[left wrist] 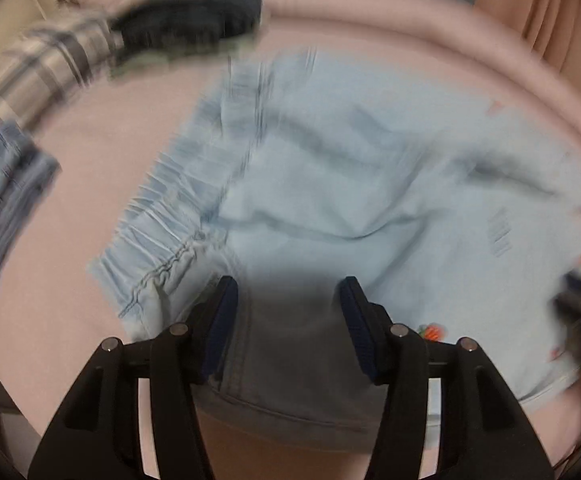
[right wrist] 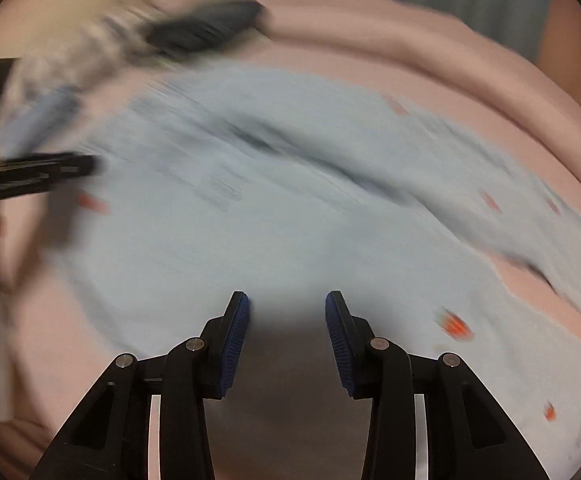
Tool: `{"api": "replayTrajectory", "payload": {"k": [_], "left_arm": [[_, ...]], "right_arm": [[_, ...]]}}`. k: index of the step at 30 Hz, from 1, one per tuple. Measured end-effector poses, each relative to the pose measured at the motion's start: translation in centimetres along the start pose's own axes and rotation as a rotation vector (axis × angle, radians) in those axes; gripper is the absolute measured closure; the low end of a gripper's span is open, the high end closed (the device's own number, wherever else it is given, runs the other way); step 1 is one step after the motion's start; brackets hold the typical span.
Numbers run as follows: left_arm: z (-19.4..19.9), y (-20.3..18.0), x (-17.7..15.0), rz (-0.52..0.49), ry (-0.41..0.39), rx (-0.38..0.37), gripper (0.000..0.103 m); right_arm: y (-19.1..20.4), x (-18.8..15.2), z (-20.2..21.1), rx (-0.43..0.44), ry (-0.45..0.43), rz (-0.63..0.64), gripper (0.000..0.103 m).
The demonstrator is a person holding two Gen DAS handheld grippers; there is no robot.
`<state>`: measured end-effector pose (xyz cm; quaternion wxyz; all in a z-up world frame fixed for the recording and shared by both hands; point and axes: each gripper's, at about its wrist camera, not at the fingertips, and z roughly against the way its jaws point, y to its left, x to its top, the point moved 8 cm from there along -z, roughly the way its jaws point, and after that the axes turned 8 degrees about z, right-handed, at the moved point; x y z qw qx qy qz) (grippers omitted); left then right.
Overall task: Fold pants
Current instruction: 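Grasp the jeans waistband with the left tool while the right tool grasps the leg edge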
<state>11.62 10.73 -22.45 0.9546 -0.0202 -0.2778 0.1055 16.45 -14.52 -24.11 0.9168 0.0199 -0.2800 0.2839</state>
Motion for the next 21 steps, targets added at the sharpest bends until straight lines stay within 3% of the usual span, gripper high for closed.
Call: {"api": "replayTrajectory", "payload": {"k": [2, 5, 7, 8, 9, 10, 13, 21], "left_arm": [[0.5, 0.4, 0.0, -0.002, -0.027, -0.036, 0.048], [0.9, 0.8, 0.1, -0.010, -0.010, -0.057, 0.047], [1.2, 0.7, 1.0, -0.013, -0.009, -0.068, 0.042], [1.7, 0.5, 1.8, -0.017, -0.030, -0.060, 0.033], [2.1, 0.2, 2.9, -0.025, -0.059, -0.041, 0.024], [2.4, -0.1, 4.2, -0.037, -0.091, -0.024, 0.022], [1.7, -1.0, 7.7, -0.065, -0.132, -0.002, 0.021], [-2.4, -2.3, 16.5, -0.163, -0.137, -0.001, 0.021]], "right_arm": [[-1.8, -1.0, 0.6, 0.060, -0.055, -0.056, 0.063], [-4.7, -2.7, 1.6, -0.025, -0.023, -0.059, 0.063], [-6.9, -3.0, 1.9, -0.051, 0.010, -0.094, 0.063], [-7.7, -2.8, 1.9, -0.060, 0.016, -0.114, 0.062], [-8.7, -2.0, 2.4, -0.068, -0.002, -0.130, 0.062], [-8.7, -1.6, 2.9, -0.067, -0.028, -0.131, 0.058], [-9.0, 1.6, 3.1, -0.013, -0.121, -0.124, 0.047], [-10.4, 10.1, -0.1, 0.057, -0.186, -0.020, 0.047]]}}
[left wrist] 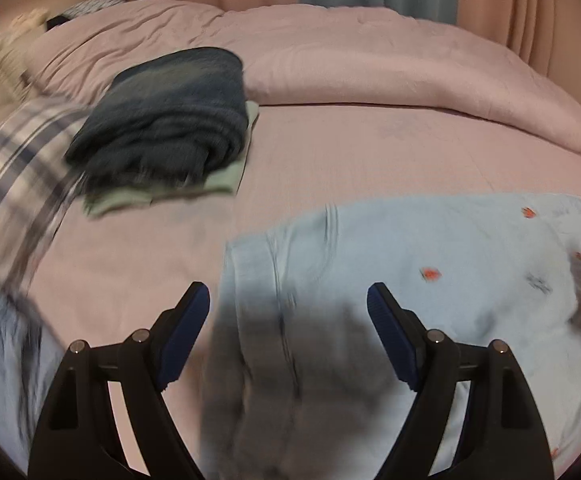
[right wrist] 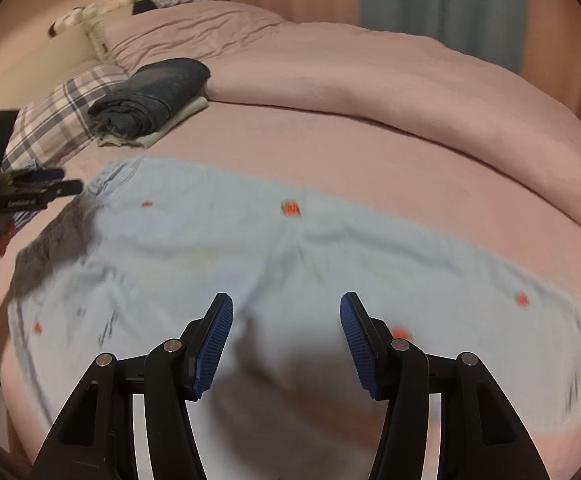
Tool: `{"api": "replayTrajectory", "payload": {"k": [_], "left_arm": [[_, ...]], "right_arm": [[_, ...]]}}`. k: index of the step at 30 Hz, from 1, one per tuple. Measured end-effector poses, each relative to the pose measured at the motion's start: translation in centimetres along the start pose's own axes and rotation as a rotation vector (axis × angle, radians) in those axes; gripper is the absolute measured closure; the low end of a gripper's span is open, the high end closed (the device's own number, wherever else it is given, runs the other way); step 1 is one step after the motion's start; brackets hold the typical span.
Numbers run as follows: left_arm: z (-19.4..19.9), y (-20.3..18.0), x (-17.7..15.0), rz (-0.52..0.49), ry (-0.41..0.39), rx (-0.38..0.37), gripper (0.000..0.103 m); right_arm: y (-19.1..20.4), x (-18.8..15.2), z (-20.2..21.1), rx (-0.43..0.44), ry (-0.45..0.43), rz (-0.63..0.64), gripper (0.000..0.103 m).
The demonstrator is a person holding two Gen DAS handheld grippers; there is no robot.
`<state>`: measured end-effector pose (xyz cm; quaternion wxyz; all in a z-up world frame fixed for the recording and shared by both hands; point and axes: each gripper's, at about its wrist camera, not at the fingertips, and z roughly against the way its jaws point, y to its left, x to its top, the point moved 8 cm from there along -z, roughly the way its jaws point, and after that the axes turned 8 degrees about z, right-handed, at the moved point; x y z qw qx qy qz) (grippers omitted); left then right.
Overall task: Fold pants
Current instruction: 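Grasp the jeans waistband with the left tool while the right tool grasps the leg edge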
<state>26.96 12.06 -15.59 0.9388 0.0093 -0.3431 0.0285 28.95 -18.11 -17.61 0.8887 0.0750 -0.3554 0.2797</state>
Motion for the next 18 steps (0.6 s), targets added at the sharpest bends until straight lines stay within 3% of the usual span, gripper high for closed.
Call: {"api": "replayTrajectory", "payload": {"k": [4, 9, 15, 18], "left_arm": [[-4.0, 0.2, 1.8, -0.024, 0.104, -0.078, 0.021], [-6.9, 0.2, 2.6, -0.070, 0.166, -0.126, 0.021], [-9.5, -0.2, 2.3, -0.160, 0.265, -0.147, 0.021], [-10.0, -0.6, 1.7, -0.159, 0.321, -0.187, 0.029]], "right_arm": [[-0.7, 2.4, -2.8, 0.002, 0.032, 0.040, 0.047], [-1.4, 5.1, -6.7, 0.052, 0.092, 0.059, 0.047], [-1.7, 4.6, -9.8, 0.096, 0.196, 0.104, 0.047], [-1.6, 4.1, -10.2, 0.124, 0.227, 0.109, 0.047]]}}
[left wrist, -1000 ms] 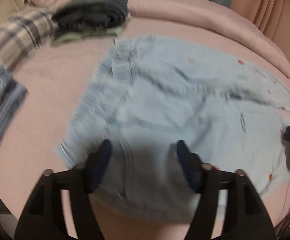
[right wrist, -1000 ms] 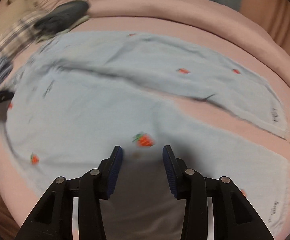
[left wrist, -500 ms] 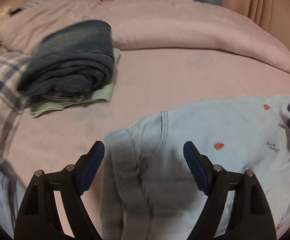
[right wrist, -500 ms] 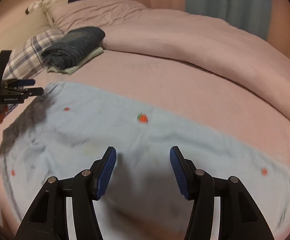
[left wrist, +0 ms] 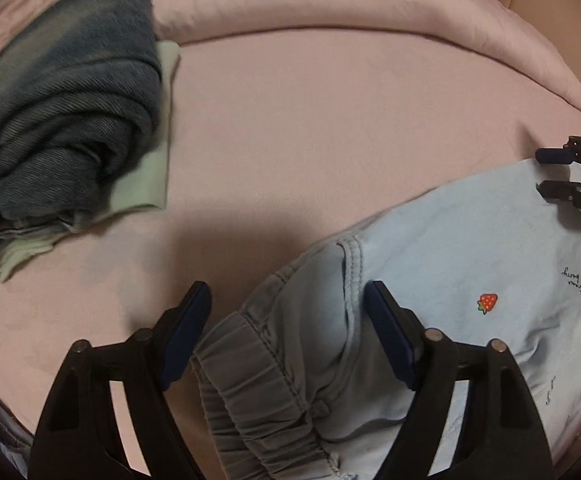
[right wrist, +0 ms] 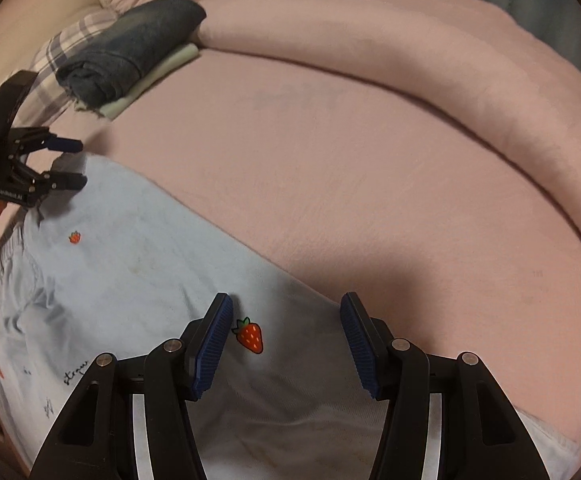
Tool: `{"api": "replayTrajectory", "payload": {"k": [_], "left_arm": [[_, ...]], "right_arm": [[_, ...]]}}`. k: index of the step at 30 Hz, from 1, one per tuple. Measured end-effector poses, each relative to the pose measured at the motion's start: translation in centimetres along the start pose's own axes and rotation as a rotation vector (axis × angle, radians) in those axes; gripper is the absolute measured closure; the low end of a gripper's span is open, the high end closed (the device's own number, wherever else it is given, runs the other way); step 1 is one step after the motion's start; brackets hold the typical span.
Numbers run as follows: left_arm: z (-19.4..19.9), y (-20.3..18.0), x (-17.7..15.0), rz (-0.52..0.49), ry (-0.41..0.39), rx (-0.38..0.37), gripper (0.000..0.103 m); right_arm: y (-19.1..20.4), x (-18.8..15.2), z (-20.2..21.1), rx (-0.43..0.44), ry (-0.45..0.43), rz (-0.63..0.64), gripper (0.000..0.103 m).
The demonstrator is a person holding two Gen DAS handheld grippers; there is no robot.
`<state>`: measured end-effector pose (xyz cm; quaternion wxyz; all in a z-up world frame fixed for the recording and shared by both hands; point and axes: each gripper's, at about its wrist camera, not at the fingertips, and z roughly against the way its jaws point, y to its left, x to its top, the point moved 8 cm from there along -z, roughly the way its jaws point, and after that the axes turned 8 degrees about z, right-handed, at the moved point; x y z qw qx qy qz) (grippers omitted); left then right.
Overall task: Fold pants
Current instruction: 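Grasp the jeans waistband with the left tool while the right tool grasps the leg edge, then lift and fold one jeans leg over the other with both tools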
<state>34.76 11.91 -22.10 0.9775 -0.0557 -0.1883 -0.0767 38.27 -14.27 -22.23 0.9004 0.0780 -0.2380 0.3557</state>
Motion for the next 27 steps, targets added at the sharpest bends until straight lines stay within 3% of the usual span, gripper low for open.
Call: {"api": "replayTrajectory", "payload": {"k": [1, 3, 5, 8, 14, 18, 21, 24, 25, 27], "left_arm": [[0.0, -0.1, -0.1, -0.007, 0.005, -0.010, 0.032], [0.2, -0.7, -0.3, -0.032, 0.005, -0.032, 0.048], [0.5, -1.4, -0.5, -0.056, 0.000, -0.049, 0.065], [0.8, -2.5, -0.7, -0.105, -0.018, -0.026, 0.076], [2.1, -3.4, -1.4, -0.098, -0.082, -0.005, 0.084], [3.7, -3.2, -1.8, -0.094, -0.116, 0.013, 0.087], [5.3, -3.2, -2.1, -0.100, -0.141, 0.008, 0.089], [6.4, -2.1, -1.7, -0.108, -0.157, 0.020, 0.090], [6.4, -2.4, -1.7, -0.110, -0.159, 0.020, 0.090], [5.9, -2.1, -1.2, -0.121, -0.158, 0.030, 0.090]], "right_arm": [[0.1, -0.2, -0.1, 0.009, 0.009, 0.000, 0.047], [0.3, -0.4, 0.1, 0.026, 0.019, 0.007, 0.054], [0.9, -0.7, 0.4, 0.042, 0.025, 0.028, 0.088], [1.7, -1.0, 0.5, 0.024, 0.042, 0.064, 0.099], [2.7, 0.1, 1.9, -0.034, 0.002, 0.097, 0.101], [1.8, -0.4, 1.3, -0.128, 0.059, 0.077, 0.101], [2.2, -0.5, 3.2, -0.099, 0.004, 0.059, 0.101], [2.3, -0.9, 3.7, -0.060, 0.034, 0.068, 0.101], [2.1, -0.9, 3.7, -0.069, 0.030, 0.078, 0.096], [1.9, -0.4, 3.3, -0.083, 0.025, 0.103, 0.073]]}}
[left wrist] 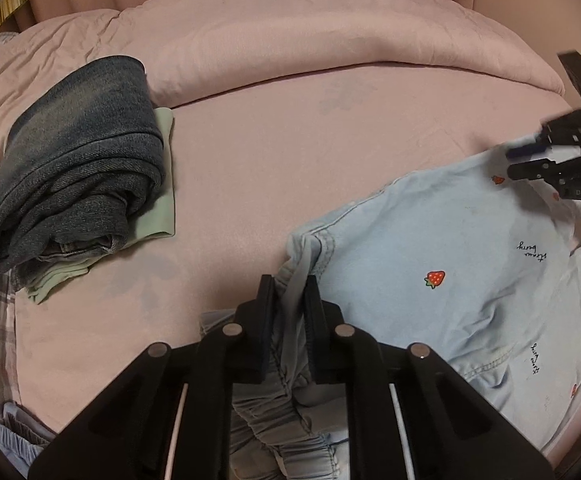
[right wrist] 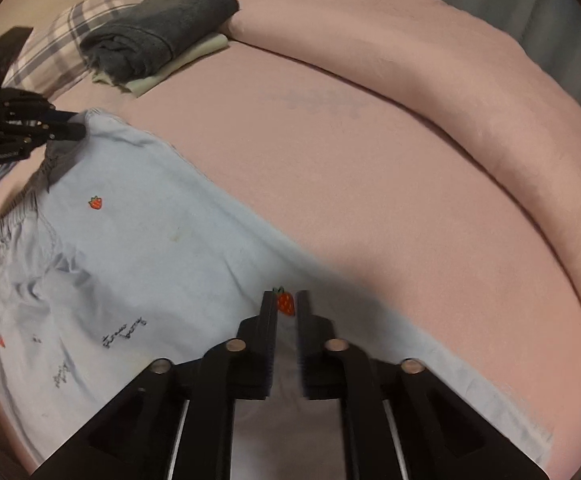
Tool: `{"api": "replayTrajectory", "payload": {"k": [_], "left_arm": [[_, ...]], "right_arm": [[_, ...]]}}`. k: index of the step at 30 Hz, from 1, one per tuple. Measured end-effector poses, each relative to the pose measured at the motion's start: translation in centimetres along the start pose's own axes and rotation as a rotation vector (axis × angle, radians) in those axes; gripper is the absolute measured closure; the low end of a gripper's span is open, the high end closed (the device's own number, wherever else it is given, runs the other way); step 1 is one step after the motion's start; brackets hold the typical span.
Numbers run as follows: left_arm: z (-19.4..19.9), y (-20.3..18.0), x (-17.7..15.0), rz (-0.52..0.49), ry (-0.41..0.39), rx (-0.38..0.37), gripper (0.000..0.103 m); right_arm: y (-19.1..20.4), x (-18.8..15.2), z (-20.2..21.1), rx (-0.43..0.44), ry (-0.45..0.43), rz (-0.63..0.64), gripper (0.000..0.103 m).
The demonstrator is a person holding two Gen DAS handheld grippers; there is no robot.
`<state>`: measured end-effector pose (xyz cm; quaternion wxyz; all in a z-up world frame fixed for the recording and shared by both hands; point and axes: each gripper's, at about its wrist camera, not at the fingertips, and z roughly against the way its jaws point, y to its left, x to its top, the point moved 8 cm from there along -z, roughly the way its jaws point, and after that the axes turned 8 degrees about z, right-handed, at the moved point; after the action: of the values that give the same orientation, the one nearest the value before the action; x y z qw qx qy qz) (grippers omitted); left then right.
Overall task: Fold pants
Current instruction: 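Lift and fold one jeans leg over the other with both tools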
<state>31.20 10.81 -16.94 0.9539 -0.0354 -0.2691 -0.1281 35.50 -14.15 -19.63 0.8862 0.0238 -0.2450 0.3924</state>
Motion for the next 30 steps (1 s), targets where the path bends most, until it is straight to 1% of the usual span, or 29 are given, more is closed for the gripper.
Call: {"api": "replayTrajectory", "payload": {"k": [1, 2, 4, 5, 7, 9, 10, 11, 12, 13, 14, 15, 16, 17, 20, 24, 27, 30], "left_arm": [[-0.1, 0.0, -0.1, -0.005, 0.004, 0.006, 0.089], [-0.5, 0.1, 0.0, -0.007, 0.013, 0.016, 0.087], [-1.4, 0.4, 0.2, 0.004, 0.029, 0.026, 0.084], [-1.8, 0.6, 0.1, 0.009, 0.048, 0.019, 0.083], [-3.0, 1.1, 0.1, 0.003, 0.076, 0.026, 0.071], [-4.2, 1.6, -0.5, 0.002, 0.128, 0.024, 0.037], [-4.8, 1.9, -0.9, 0.003, 0.151, 0.021, 0.035], [-5.2, 2.1, -1.2, 0.005, 0.159, 0.016, 0.035], [-5.3, 2.2, -1.2, 0.012, 0.154, 0.000, 0.039], [-5.2, 2.2, -1.2, 0.019, 0.144, -0.017, 0.044], [-5.0, 2.2, -1.1, 0.024, 0.138, -0.036, 0.059], [-4.7, 2.2, -1.0, 0.023, 0.126, -0.042, 0.078], [-4.4, 2.2, -0.9, 0.015, 0.112, -0.032, 0.084], [-4.0, 2.0, -0.9, 0.010, 0.105, -0.035, 0.087], [-2.5, 1.3, -1.1, -0.024, 0.058, -0.003, 0.090], [0.6, 0.7, -1.2, -0.013, -0.009, 0.005, 0.092], [3.4, 0.3, -1.5, -0.020, -0.079, 0.014, 0.093], [6.0, -0.3, -2.5, -0.017, -0.143, 0.042, 0.093]], "right_arm": [[-0.1, 0.3, -0.2, -0.007, -0.004, 0.004, 0.050], [-0.4, 0.9, -0.5, -0.009, -0.013, 0.005, 0.035], [-0.4, 1.7, -1.1, -0.004, -0.021, 0.025, 0.034], [0.2, 2.1, -1.8, 0.005, -0.009, 0.037, 0.034], [0.3, 1.9, -3.2, 0.037, 0.051, 0.058, 0.034], [-0.1, 1.2, -4.8, 0.075, 0.120, 0.064, 0.034], [-0.3, 0.9, -5.2, 0.112, 0.130, 0.045, 0.034], [-0.5, 0.9, -5.1, 0.126, 0.123, 0.026, 0.045], [-0.5, 0.9, -4.9, 0.120, 0.116, 0.026, 0.054], [-0.2, 0.8, -4.6, 0.118, 0.108, 0.038, 0.076], [0.1, 0.8, -4.3, 0.108, 0.105, 0.057, 0.093], [0.6, 0.7, -3.9, 0.091, 0.102, 0.087, 0.095], [1.1, 0.5, -3.4, 0.064, 0.096, 0.118, 0.098], [1.5, 0.4, -3.1, 0.043, 0.095, 0.135, 0.098], [2.2, 0.6, -1.6, -0.003, 0.073, 0.133, 0.098], [2.7, 0.7, 1.4, -0.078, 0.018, 0.131, 0.098], [3.8, 0.7, 4.2, -0.129, -0.029, 0.126, 0.098], [5.5, 0.2, 6.9, -0.153, -0.083, 0.124, 0.098]]}}
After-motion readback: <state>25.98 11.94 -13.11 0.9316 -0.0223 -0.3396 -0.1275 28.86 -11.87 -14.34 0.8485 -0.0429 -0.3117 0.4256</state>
